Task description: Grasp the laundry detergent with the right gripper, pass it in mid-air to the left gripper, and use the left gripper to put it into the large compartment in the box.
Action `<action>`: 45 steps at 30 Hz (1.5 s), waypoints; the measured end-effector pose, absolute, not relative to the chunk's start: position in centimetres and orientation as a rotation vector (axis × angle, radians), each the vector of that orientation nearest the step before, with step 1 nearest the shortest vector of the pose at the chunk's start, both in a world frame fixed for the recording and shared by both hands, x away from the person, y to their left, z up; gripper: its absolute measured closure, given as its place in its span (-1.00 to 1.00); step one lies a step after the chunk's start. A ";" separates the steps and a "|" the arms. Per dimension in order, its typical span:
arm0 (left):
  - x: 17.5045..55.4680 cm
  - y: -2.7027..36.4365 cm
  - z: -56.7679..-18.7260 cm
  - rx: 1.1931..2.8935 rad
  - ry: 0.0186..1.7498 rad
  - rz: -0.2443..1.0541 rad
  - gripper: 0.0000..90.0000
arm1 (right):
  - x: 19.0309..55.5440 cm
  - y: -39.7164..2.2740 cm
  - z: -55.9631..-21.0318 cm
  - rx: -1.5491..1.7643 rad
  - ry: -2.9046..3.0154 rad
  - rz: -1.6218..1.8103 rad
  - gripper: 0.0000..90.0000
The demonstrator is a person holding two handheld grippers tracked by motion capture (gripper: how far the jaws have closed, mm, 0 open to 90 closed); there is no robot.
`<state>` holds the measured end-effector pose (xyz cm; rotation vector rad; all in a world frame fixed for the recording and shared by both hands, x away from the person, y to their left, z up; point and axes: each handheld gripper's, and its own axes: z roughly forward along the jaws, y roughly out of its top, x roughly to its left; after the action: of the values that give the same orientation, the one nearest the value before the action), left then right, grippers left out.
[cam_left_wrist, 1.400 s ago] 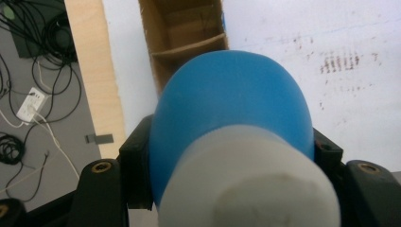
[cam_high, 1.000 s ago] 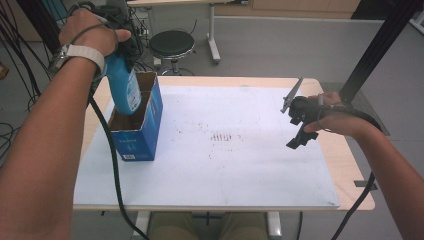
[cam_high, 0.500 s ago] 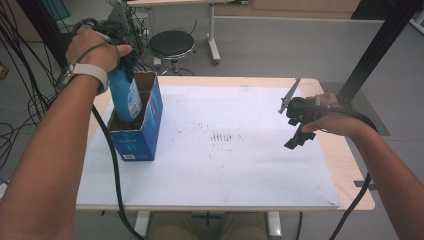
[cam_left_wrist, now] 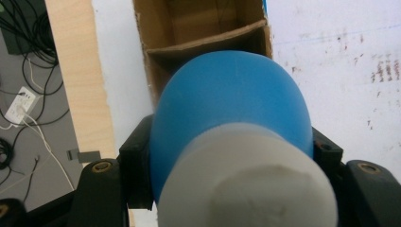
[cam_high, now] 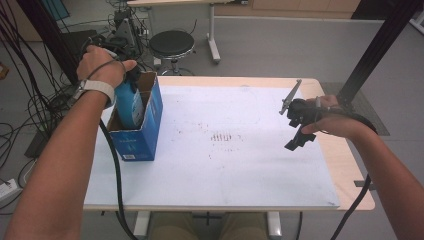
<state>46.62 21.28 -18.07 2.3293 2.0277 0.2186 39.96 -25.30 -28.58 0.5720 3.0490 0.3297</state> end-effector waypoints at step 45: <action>46.6 21.8 -25.6 2.356 1.993 0.284 -0.17 | 39.8 -25.7 -29.9 0.616 3.060 0.332 -0.79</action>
<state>46.64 21.76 -25.55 2.3564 1.9930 0.2837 39.81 -25.70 -29.89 0.6158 3.0605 0.3316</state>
